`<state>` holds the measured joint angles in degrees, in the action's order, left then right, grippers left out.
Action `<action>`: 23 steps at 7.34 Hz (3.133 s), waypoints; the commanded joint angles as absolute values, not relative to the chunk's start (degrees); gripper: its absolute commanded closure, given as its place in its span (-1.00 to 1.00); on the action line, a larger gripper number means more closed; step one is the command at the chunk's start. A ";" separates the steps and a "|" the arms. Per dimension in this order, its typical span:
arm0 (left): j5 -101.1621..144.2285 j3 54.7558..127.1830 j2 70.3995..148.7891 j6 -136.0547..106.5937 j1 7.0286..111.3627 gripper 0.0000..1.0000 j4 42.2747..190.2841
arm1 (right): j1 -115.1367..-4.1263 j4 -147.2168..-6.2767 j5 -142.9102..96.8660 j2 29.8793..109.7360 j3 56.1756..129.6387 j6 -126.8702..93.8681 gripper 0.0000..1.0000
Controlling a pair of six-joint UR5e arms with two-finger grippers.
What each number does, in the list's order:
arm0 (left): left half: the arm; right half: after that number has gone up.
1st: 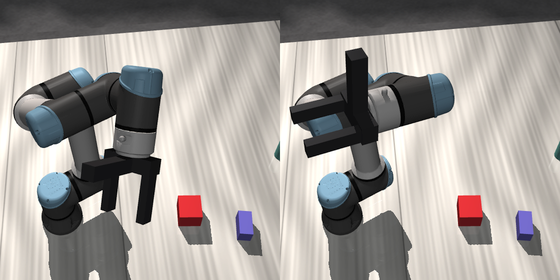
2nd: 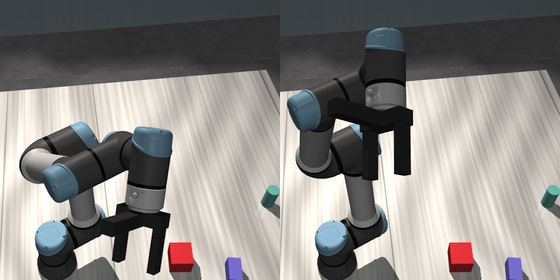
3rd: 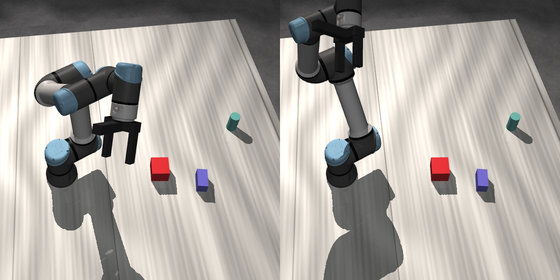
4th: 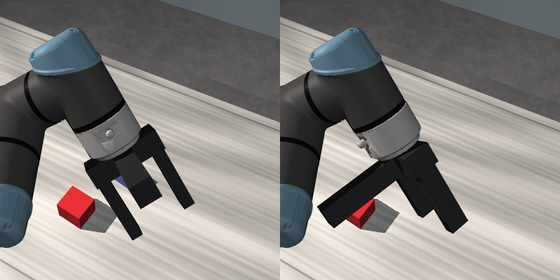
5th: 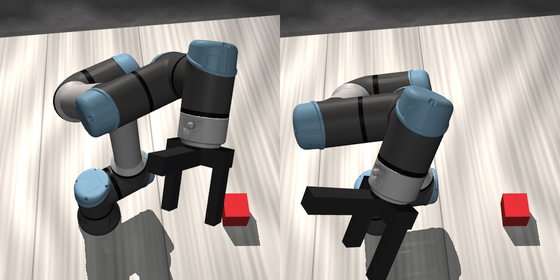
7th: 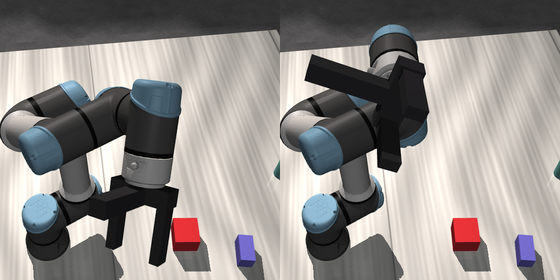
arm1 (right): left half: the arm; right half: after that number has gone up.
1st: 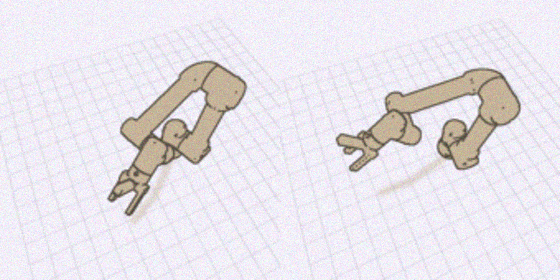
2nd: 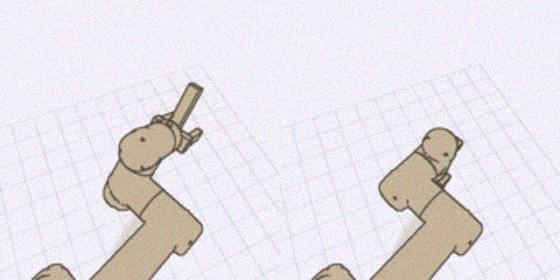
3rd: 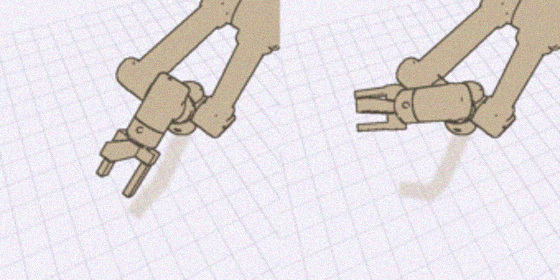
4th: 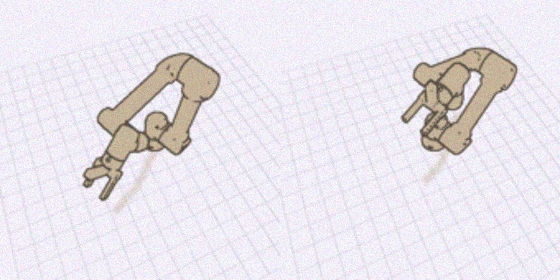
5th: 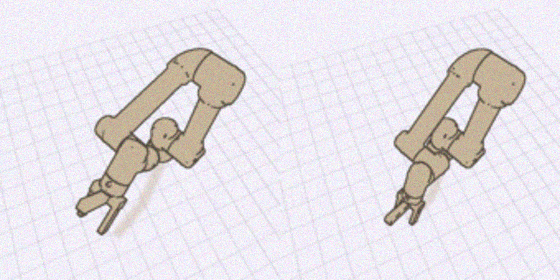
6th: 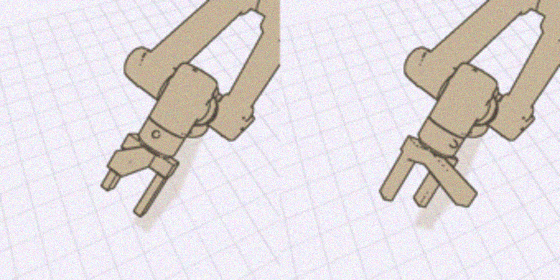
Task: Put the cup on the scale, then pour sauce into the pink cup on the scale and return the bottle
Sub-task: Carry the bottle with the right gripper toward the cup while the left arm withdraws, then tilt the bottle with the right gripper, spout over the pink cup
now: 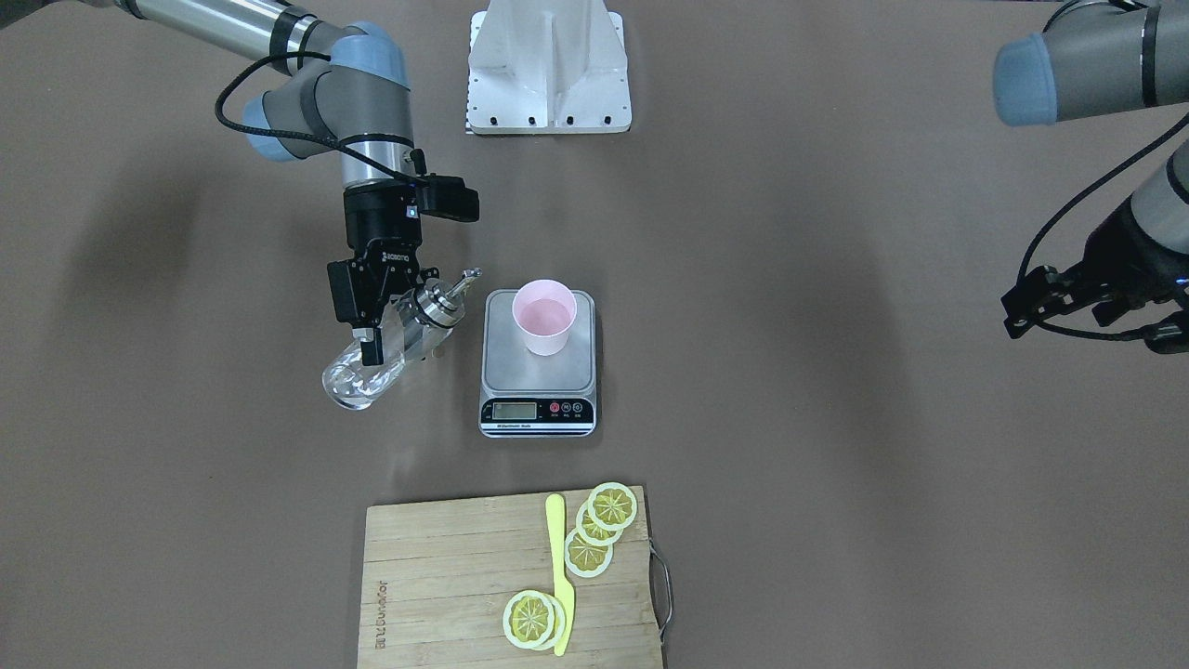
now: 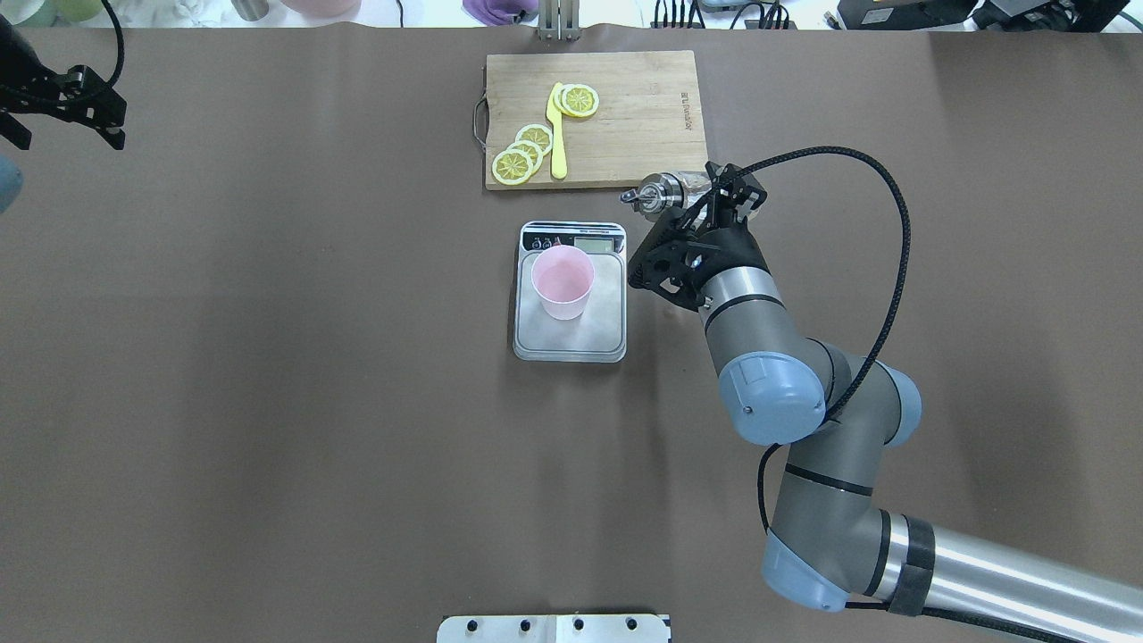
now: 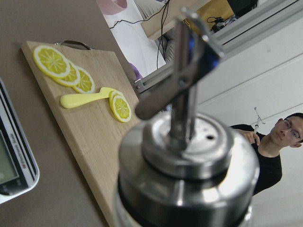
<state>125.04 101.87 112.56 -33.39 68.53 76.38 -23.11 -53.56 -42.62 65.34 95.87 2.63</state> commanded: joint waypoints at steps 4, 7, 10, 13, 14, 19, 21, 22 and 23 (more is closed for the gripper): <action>124.98 100.81 112.50 -33.22 68.82 -0.98 76.38 | -18.21 -66.07 -25.00 61.71 94.23 6.42 1.00; 125.07 100.02 112.50 -33.13 69.43 -0.98 76.38 | -17.23 -72.47 -19.98 60.73 92.82 7.20 1.00; 124.98 98.70 112.59 -31.39 69.43 -0.98 76.56 | -17.14 -74.27 -17.24 58.28 89.49 8.52 1.00; 125.07 98.61 112.67 -31.29 69.43 -0.98 76.55 | -16.79 -74.27 -14.95 58.18 87.28 8.61 1.00; 125.07 98.61 112.68 -31.29 69.52 -0.98 76.55 | -16.79 -74.27 -14.51 58.18 86.84 11.14 1.00; 125.07 98.53 112.59 -31.29 69.52 -0.98 76.55 | -15.82 -74.18 -11.60 58.27 86.66 16.25 1.00; 125.07 98.53 112.59 -31.29 69.43 -0.98 76.55 | -15.56 -74.18 -10.64 58.18 86.66 17.48 1.00; 125.07 98.44 112.59 -31.29 69.52 -0.98 76.55 | -15.47 -74.18 -10.20 58.10 86.66 17.66 1.00; 125.07 98.44 112.59 -31.29 69.52 -0.98 76.55 | -15.38 -74.18 -9.76 58.18 86.66 17.67 1.00</action>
